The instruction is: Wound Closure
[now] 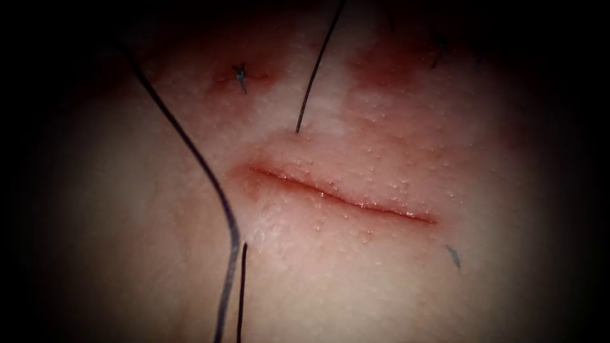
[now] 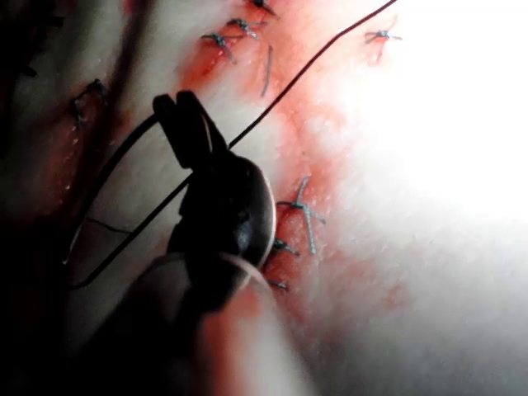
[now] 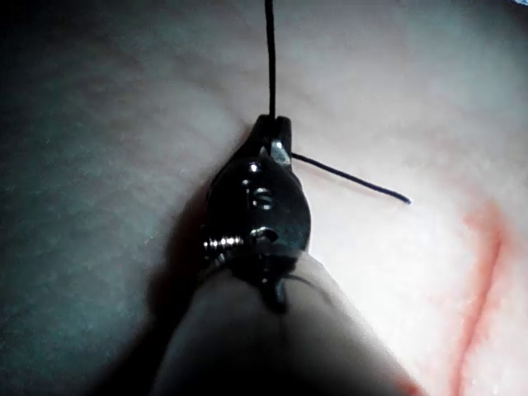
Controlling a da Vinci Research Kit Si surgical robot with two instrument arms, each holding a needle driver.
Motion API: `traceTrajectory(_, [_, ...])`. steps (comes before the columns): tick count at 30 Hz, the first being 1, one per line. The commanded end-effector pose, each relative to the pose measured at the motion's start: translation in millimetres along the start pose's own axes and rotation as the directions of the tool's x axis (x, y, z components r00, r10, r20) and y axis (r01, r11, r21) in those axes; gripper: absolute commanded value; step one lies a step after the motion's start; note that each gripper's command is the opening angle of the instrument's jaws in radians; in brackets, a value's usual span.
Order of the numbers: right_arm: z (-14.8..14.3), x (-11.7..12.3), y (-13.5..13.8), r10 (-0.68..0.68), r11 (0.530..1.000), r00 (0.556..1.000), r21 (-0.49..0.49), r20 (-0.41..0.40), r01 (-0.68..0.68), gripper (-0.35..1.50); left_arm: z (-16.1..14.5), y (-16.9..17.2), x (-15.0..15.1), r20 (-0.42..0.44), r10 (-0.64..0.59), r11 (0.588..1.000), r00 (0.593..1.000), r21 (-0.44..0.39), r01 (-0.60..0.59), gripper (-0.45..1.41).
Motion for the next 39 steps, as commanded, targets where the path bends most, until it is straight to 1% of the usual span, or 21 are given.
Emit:
traceTrajectory(1, [0.9,0.1,-0.7,0.000,1.000,1.000,0.005,-0.003,0.000,-0.35,1.1,0.5,-0.6,-0.002,0.008,1.000,1.000,0.000,-0.008,-0.45])
traceTrajectory(4, [1.0,0.1,-0.7,0.000,1.000,1.000,0.006,-0.001,0.000,-0.35,3.0,0.5,-1.6,-0.004,0.010,1.000,1.000,0.005,-0.010,-0.45])
traceTrajectory(8, [1.1,0.1,-0.7,0.000,1.000,1.000,0.005,0.000,0.000,-0.35,5.2,0.8,-2.9,-0.061,0.024,0.999,0.998,-0.025,-0.026,-0.45])
traceTrajectory(10, [1.2,0.1,-0.6,0.001,1.000,1.000,0.004,0.000,-0.001,-0.35,5.9,1.4,-3.3,-0.074,0.041,0.999,0.996,-0.033,-0.043,-0.45])
traceTrajectory(16, [1.6,0.3,-0.5,0.002,1.000,1.000,0.003,0.004,-0.002,-0.35,7.8,5.0,-3.6,-0.093,0.047,0.996,0.995,-0.070,-0.054,-0.45])
traceTrajectory(20, [1.7,0.4,-0.5,0.003,1.000,1.000,0.002,0.004,-0.003,-0.35,9.2,7.9,-3.7,-0.083,0.076,0.992,0.994,-0.095,-0.084,-0.45])
traceTrajectory(23, [1.7,0.4,-0.5,0.003,1.000,1.000,0.002,0.004,-0.003,-0.35,10.4,9.6,-4.2,-0.078,0.070,0.991,0.995,-0.110,-0.078,-0.45])
traceTrajectory(30, [1.7,0.7,-0.8,0.006,1.000,1.000,0.005,0.003,-0.007,-0.35,10.6,10.5,-5.0,-0.074,0.060,0.989,0.996,-0.130,-0.069,-0.45])
traceTrajectory(33, [1.8,1.5,-1.4,0.004,1.000,1.000,0.026,-0.027,-0.003,-0.35,10.2,10.3,-5.0,-0.072,0.054,0.989,0.996,-0.134,-0.063,-0.45])
traceTrajectory(35, [1.8,2.4,-2.1,0.005,0.998,0.998,0.060,-0.056,-0.002,-0.35,9.9,10.1,-4.9,-0.072,0.053,0.989,0.996,-0.136,-0.063,-0.45])
traceTrajectory(38, [1.9,3.6,-2.8,0.004,0.995,0.997,0.095,-0.079,0.004,-0.35,9.3,9.8,-5.0,-0.072,0.053,0.988,0.996,-0.140,-0.063,-0.45])
traceTrajectory(39, [1.9,3.8,-2.7,0.004,0.995,0.996,0.098,-0.085,0.005,-0.23,8.9,9.8,-5.0,-0.072,0.054,0.988,0.996,-0.141,-0.064,-0.45])
